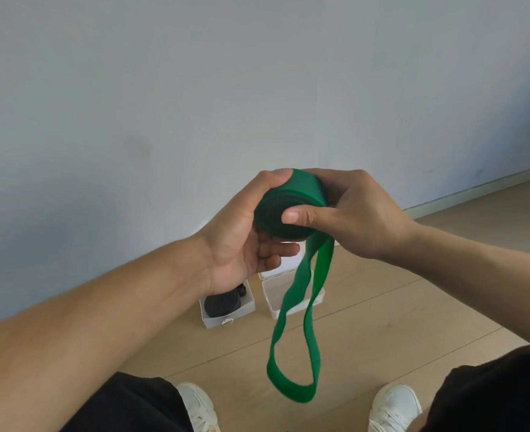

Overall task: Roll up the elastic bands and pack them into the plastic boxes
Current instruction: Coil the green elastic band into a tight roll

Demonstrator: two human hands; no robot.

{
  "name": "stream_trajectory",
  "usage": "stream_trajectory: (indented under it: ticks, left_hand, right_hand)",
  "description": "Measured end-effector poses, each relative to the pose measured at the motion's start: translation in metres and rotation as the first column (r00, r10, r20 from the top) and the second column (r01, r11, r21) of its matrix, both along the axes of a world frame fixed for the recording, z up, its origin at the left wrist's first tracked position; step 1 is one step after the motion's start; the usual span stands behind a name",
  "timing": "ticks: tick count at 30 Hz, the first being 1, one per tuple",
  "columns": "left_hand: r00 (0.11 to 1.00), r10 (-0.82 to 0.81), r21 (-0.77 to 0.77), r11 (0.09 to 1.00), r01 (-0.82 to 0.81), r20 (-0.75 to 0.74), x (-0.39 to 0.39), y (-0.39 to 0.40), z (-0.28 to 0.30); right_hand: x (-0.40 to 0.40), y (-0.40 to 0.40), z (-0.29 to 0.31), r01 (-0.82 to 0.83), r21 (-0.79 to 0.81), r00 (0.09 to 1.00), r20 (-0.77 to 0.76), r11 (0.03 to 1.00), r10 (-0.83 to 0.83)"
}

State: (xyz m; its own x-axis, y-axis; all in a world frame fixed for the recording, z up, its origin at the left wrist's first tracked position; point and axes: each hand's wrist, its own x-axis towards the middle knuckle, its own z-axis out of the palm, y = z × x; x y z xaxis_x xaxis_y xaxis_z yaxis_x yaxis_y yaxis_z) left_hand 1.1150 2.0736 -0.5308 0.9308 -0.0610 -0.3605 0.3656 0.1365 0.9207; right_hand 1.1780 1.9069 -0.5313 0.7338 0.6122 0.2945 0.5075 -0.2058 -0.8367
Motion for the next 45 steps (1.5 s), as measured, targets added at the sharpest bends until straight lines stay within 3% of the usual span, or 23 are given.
stream_trajectory:
  ticks: [5, 11, 18, 20, 23, 26, 28, 31, 35, 41, 45]
  left_hand:
    - [1.000, 0.011, -0.053, 0.999, -0.011, 0.010, 0.003, -0.002, 0.000]
    - [1.000, 0.006, -0.241, 0.971, 0.001, 0.028, 0.005, -0.002, -0.002]
    - [0.983, -0.182, -0.288, 0.942, 0.174, 0.000, 0.007, 0.004, -0.007]
    - [0.984, -0.176, -0.218, 0.961, 0.168, -0.016, 0.009, 0.010, -0.003]
    - [0.999, -0.036, 0.069, 0.997, 0.034, 0.020, 0.008, 0.019, 0.003]
    - [0.991, -0.057, 0.310, 0.951, 0.016, 0.124, -0.002, 0.003, 0.002]
    - [0.983, 0.007, 0.375, 0.924, -0.077, 0.185, -0.002, -0.008, -0.004]
    - [0.976, 0.079, 0.329, 0.933, -0.145, 0.205, 0.000, -0.007, -0.006]
    - [0.991, 0.050, 0.140, 0.988, -0.068, 0.125, -0.002, -0.005, 0.003]
    - [0.990, 0.074, -0.132, 0.990, -0.058, 0.121, -0.005, -0.003, 0.008]
    - [0.993, 0.063, -0.145, 0.988, -0.048, 0.100, -0.003, 0.003, 0.006]
  right_hand:
    - [0.000, 0.002, -0.002, 0.051, 0.010, 0.998, 0.044, 0.999, -0.051]
    - [-0.001, 0.000, -0.003, 0.064, 0.038, 0.997, -0.048, 0.997, -0.062]
    - [-0.003, 0.001, -0.003, 0.160, -0.060, 0.987, -0.006, 0.985, -0.160]
    - [-0.001, -0.001, 0.001, 0.203, -0.115, 0.979, 0.025, 0.972, -0.201]
    - [0.001, -0.003, 0.007, 0.300, -0.249, 0.951, 0.153, 0.921, -0.269]
    - [-0.005, -0.002, 0.008, 0.338, -0.375, 0.921, 0.319, 0.863, -0.222]
    - [-0.011, 0.002, 0.004, 0.336, -0.384, 0.905, 0.384, 0.860, -0.182]
    - [-0.015, 0.005, 0.000, 0.292, -0.278, 0.927, 0.320, 0.915, -0.198]
    - [-0.016, 0.006, 0.008, 0.208, -0.065, 0.966, 0.173, 0.976, -0.194]
    - [-0.010, 0.002, 0.009, 0.159, -0.009, 0.982, 0.108, 0.987, -0.157]
    - [-0.009, 0.008, 0.004, 0.173, 0.006, 0.982, 0.072, 0.985, -0.173]
